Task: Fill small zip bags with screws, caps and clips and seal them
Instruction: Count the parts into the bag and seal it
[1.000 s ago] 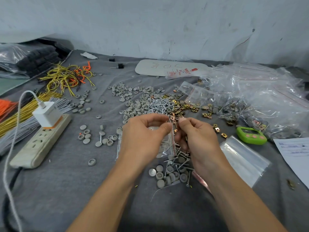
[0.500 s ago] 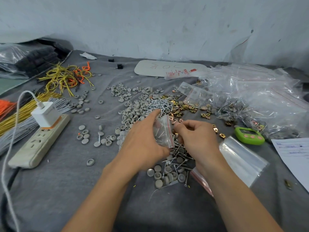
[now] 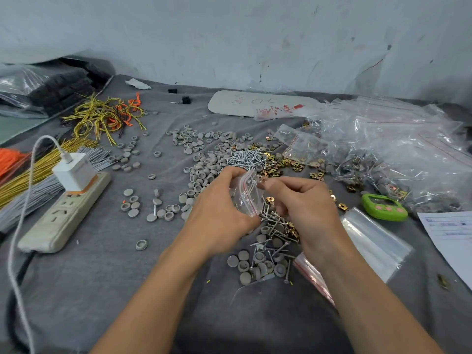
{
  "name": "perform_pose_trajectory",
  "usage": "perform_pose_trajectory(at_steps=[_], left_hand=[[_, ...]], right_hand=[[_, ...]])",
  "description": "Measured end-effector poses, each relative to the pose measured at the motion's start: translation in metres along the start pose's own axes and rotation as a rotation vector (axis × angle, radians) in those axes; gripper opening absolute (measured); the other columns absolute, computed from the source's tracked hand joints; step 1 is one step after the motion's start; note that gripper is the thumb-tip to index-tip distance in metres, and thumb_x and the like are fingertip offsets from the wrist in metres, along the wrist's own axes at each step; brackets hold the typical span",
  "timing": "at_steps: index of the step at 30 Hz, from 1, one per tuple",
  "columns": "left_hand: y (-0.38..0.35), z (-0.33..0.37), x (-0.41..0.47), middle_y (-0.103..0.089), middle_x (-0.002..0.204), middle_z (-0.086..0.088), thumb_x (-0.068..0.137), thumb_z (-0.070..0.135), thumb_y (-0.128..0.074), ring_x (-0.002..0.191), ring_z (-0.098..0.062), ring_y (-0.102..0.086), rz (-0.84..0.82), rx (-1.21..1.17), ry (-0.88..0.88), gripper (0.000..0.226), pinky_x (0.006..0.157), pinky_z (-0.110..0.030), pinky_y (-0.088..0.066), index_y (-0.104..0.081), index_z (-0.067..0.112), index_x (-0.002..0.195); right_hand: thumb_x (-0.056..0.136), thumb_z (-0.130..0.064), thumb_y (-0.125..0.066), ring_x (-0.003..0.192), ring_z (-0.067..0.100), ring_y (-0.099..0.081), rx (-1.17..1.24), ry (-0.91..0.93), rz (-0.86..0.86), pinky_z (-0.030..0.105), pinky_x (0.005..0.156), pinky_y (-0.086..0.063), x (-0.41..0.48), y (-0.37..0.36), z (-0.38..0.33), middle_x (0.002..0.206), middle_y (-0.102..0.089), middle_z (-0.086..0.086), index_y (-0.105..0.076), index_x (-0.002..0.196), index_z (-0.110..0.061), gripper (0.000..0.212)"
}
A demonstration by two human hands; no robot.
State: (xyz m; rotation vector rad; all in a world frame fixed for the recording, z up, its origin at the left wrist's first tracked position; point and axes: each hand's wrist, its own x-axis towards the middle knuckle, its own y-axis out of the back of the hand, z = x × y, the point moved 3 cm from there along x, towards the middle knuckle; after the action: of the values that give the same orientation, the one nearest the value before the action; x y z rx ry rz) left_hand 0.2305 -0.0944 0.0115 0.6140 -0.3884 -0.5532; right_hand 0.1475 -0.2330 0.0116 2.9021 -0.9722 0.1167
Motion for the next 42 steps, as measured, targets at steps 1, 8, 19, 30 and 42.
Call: perform_pose_trajectory(at_steps=[1,8,19,30,42], left_hand=[[-0.001,0.001,0.000,-0.062,0.103,0.024,0.061,0.035,-0.080,0.088,0.006,-0.059,0.002,0.012,-0.006,0.067,0.070,-0.016,-0.043,-0.046,0.046,0.118],[-0.004,0.003,-0.004,-0.062,0.102,0.018,0.064,0.036,-0.081,0.087,-0.001,-0.058,-0.015,0.094,-0.052,0.064,0.063,-0.013,-0.037,-0.045,0.045,0.116],[-0.002,-0.001,-0.005,-0.063,0.107,0.023,0.065,0.038,-0.081,0.094,0.004,-0.061,-0.018,0.090,-0.041,0.070,0.075,-0.018,-0.047,-0.043,0.048,0.123],[-0.003,-0.003,-0.005,-0.063,0.107,0.023,0.066,0.038,-0.083,0.091,0.002,-0.062,-0.022,0.104,-0.021,0.070,0.071,-0.016,-0.042,-0.045,0.048,0.124],[-0.008,-0.001,-0.004,-0.065,0.109,0.016,0.070,0.039,-0.079,0.086,-0.008,-0.064,-0.049,0.132,-0.023,0.067,0.078,-0.035,-0.055,-0.045,0.046,0.127]], right_hand=[[0.088,-0.020,-0.078,0.049,0.011,-0.048,-0.054,0.054,-0.006,0.022,0.050,-0.044,-0.001,-0.001,-0.002,0.053,-0.060,-0.009,-0.084,0.084,-0.034,0.016],[0.088,-0.019,-0.073,0.065,0.001,-0.068,-0.276,0.173,-0.104,0.020,0.061,-0.050,-0.004,-0.014,0.000,0.073,-0.075,-0.018,-0.082,0.085,-0.042,0.025],[0.073,0.033,-0.019,0.086,0.033,-0.078,0.676,-0.453,0.027,0.033,0.070,-0.065,0.008,0.017,0.021,0.102,-0.073,0.026,-0.063,0.103,0.009,0.058],[0.103,0.005,-0.048,0.065,0.020,-0.073,0.569,-0.427,0.009,0.025,0.054,-0.057,0.003,0.023,0.018,0.090,-0.077,0.019,-0.063,0.105,-0.002,0.017],[0.076,-0.004,-0.087,0.056,0.015,-0.067,-0.067,0.000,0.018,0.021,0.055,-0.051,-0.010,0.026,0.002,0.069,-0.075,0.008,-0.076,0.079,-0.015,0.016]])
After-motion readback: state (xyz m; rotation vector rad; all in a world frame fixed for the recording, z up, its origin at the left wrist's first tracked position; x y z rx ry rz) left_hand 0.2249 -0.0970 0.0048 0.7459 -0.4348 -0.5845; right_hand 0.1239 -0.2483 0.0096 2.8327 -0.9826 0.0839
